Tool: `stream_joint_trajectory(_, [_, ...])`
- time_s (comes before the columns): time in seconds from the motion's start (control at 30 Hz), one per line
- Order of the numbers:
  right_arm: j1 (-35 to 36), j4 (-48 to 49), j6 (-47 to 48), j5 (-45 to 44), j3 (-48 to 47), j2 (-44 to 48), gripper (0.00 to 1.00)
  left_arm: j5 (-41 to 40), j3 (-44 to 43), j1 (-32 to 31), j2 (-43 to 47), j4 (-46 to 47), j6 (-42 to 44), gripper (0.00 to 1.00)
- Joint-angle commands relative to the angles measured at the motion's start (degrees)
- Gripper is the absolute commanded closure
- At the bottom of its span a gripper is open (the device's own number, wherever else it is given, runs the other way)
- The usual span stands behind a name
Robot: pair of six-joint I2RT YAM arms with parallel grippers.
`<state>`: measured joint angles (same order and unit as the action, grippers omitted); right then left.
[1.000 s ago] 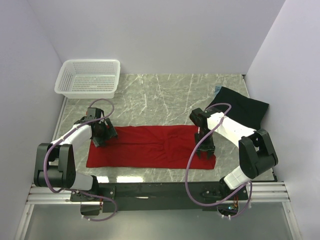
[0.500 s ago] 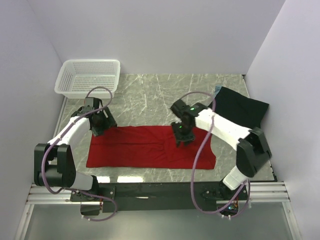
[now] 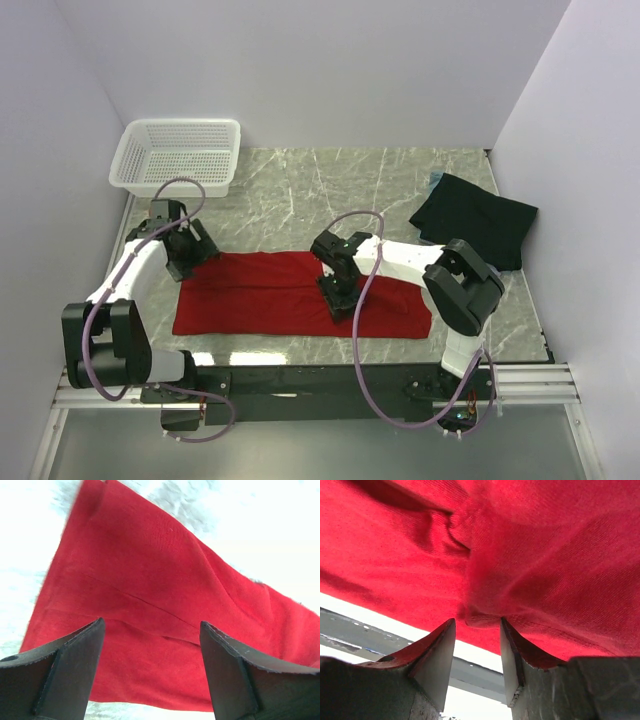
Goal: Fold and stack the t-shirts
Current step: Fold the tshirt
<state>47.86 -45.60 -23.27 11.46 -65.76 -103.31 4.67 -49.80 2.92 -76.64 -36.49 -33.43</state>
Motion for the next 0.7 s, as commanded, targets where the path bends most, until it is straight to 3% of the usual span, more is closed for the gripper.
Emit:
stream_joint_trajectory(0.0, [0.66,3.32,-0.64,-0.39,0.89,0.30,0.52,2.45,0.14,1.91,1.85,-0.51,1.52,0.18])
stream_joint_trajectory(0.23, [2.50,5.61,-2.04,-0.30,2.38,-1.54,0.58,3.24,0.14,2.53,2.29,-0.51,1.79,0.18])
stream_joint_trajectory(0.43, [3.38,4.30,-3.19,-2.41,0.99,-2.69,0.84,3.77,-0.03,2.53,2.37,-0.51,1.97,0.18])
stream_joint_trajectory(0.67, [3.65,-0.97,-3.63,-4.08,-2.53,0.12,0.85,4.39,-0.03,2.62,2.46,-0.42,2.23,0.18])
